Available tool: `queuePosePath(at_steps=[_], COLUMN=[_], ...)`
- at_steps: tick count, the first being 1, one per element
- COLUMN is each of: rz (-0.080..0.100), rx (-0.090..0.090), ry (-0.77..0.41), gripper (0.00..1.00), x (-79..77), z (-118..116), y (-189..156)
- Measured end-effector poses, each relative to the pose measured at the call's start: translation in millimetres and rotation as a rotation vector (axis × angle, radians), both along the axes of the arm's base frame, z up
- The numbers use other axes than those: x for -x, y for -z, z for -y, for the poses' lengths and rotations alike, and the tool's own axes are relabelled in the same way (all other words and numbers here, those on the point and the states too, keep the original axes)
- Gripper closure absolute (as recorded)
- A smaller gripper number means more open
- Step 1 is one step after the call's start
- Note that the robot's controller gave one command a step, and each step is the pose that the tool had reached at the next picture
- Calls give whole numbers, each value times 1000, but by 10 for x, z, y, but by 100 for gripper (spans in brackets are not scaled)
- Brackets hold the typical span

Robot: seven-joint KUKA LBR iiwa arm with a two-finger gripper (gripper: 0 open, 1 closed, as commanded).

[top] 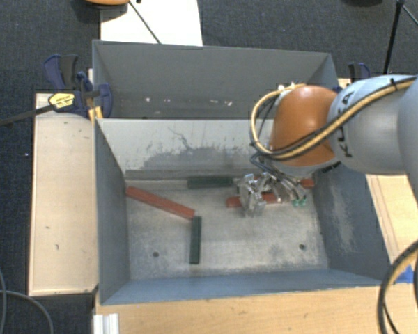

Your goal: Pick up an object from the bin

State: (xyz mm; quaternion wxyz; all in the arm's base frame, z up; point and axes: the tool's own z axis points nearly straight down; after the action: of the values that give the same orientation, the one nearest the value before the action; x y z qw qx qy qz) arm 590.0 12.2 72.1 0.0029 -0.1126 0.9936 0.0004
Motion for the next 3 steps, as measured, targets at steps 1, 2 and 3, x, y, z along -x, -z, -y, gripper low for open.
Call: queuePosePath(at_steps=[1,2,3], rz=[-3,-3,-5], rx=[0,0,2], ry=[2,2,-210], gripper=[0,0,0], x=[9,9,0], z=[1,1,-104], y=[11,11,-126])
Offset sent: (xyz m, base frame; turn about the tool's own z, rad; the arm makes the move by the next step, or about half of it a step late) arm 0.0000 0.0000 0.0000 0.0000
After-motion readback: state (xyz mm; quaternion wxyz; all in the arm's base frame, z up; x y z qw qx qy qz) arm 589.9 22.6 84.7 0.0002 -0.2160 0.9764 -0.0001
